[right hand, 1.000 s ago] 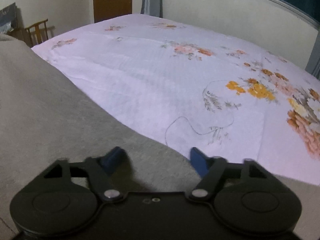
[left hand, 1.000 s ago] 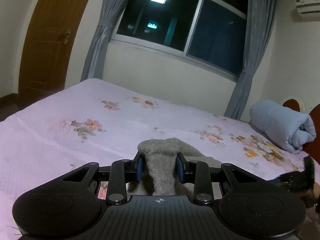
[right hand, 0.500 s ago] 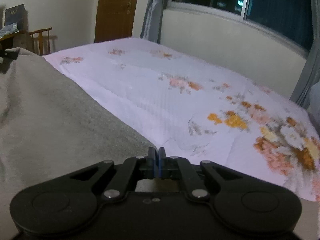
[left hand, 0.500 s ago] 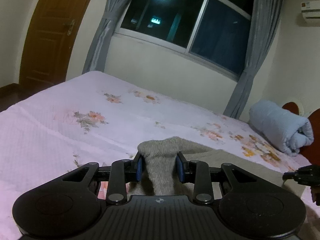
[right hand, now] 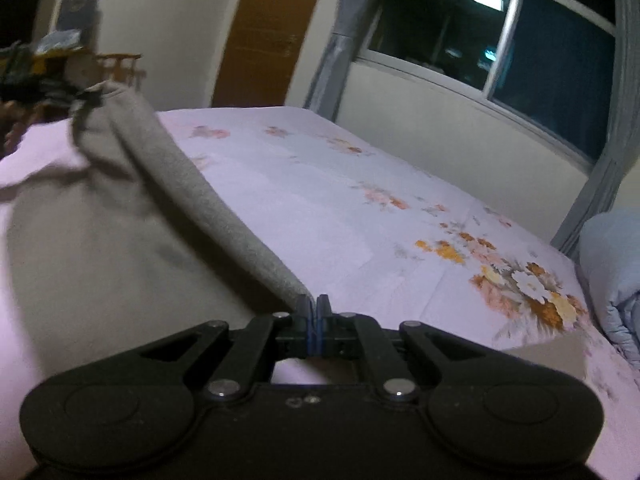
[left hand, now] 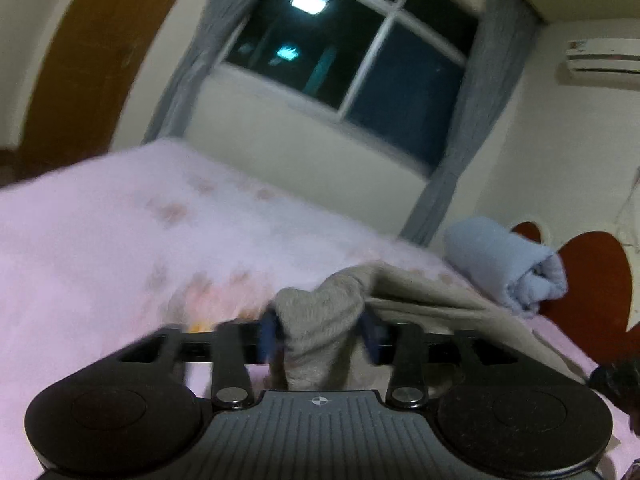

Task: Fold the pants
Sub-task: 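Lift the held pants leg with both tools and lay it over the other leg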

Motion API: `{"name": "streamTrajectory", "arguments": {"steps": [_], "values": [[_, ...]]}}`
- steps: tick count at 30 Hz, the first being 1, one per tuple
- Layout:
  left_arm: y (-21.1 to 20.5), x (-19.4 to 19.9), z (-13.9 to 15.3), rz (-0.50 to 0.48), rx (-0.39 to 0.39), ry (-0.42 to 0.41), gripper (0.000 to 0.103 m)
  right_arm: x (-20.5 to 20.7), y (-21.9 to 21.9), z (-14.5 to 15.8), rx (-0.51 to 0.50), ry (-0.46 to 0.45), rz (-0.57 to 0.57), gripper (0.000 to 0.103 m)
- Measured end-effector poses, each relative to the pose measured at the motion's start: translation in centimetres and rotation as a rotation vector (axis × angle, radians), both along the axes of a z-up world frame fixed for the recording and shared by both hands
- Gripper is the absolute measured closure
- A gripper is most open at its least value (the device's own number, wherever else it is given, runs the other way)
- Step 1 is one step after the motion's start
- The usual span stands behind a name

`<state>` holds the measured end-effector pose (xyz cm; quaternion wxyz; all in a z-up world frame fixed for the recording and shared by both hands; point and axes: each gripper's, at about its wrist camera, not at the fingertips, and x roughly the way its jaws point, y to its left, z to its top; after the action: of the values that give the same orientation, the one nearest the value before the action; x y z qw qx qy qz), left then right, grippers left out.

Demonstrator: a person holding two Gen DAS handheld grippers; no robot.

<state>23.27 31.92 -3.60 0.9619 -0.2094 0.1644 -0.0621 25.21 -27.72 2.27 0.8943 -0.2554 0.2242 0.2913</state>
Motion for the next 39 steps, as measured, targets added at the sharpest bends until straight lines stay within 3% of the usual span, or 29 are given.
{"name": "streamTrajectory", "arguments": {"steps": [1, 2, 6, 8, 11, 12, 14, 19, 20, 21, 24, 26, 28, 32, 33, 34, 35, 37, 38, 39], "values": [[0.2, -1.6, -0.8, 0.040, -0.013, 0.031, 0.017, -1.8, 0.2, -1.1, -0.027, 0.010, 0.007, 0.103], [0.4, -3.4, -1.7, 0.084, -0.024, 0.080, 0.004, -3.1, 0.3, -2.5, -0.042, 0.042, 0.001, 0.103], [-1.5, -8.3, -3.7, 0.156, -0.003, 0.236, 0.003, -5.1, -0.3, -6.3, -0.011, 0.104, -0.096, 0.103], [-2.1, -10.1, -3.7, 0.180, -0.098, 0.212, 0.003, -4.9, -1.0, -6.1, 0.069, 0.109, -0.158, 0.103], [-2.7, -10.9, -3.4, 0.227, -0.178, 0.208, 0.005, -4.0, -1.9, -5.2, 0.158, 0.106, -0.227, 0.103], [-2.9, -10.7, -3.4, 0.232, -0.206, 0.214, 0.007, -3.5, -2.2, -4.8, 0.192, 0.100, -0.249, 0.103], [-3.0, -9.9, -3.5, 0.237, -0.241, 0.239, 0.025, -3.3, -2.8, -4.2, 0.246, 0.097, -0.280, 0.098], [-3.2, -6.7, -4.6, 0.226, -0.295, 0.290, 0.052, -2.9, -4.8, -4.3, 0.310, 0.103, -0.392, 0.096], [-3.4, -6.3, -4.4, 0.237, -0.291, 0.296, 0.074, -3.1, -5.3, -4.4, 0.326, 0.110, -0.410, 0.095], [-3.2, -5.9, -4.5, 0.250, -0.291, 0.306, 0.081, -3.1, -5.8, -4.5, 0.338, 0.115, -0.433, 0.095], [-2.9, -6.0, -3.9, 0.243, -0.312, 0.274, 0.081, -4.0, -6.9, -5.1, 0.389, 0.127, -0.497, 0.082], [-3.0, -6.0, -3.4, 0.228, -0.308, 0.257, 0.082, -4.1, -7.0, -5.5, 0.406, 0.141, -0.551, 0.057], [-2.9, -5.9, -3.0, 0.216, -0.307, 0.246, 0.082, -3.7, -7.2, -5.9, 0.431, 0.150, -0.600, 0.053], [-2.1, -5.3, -2.7, 0.190, -0.326, 0.245, 0.082, -1.2, -8.2, -7.2, 0.499, 0.262, -0.706, 0.059], [-2.0, -4.9, -2.7, 0.181, -0.322, 0.255, 0.082, -0.7, -8.6, -7.6, 0.543, 0.300, -0.711, 0.070], [-1.9, -4.5, -2.7, 0.176, -0.313, 0.268, 0.082, -0.1, -9.0, -7.9, 0.585, 0.338, -0.701, 0.103], [-1.7, -4.1, -2.6, 0.167, -0.310, 0.271, 0.082, 0.3, -9.2, -8.0, 0.606, 0.363, -0.701, 0.103], [-1.2, -4.1, -1.3, 0.140, -0.332, 0.203, 0.083, 0.1, -9.5, -6.8, 0.636, 0.325, -0.673, 0.103], [-0.9, -4.4, -0.2, 0.125, -0.343, 0.140, 0.096, -0.6, -9.4, -5.4, 0.642, 0.274, -0.652, 0.103], [-0.8, -4.8, 0.8, 0.125, -0.343, 0.079, 0.102, -1.4, -9.3, -3.8, 0.641, 0.214, -0.631, 0.103]]}}
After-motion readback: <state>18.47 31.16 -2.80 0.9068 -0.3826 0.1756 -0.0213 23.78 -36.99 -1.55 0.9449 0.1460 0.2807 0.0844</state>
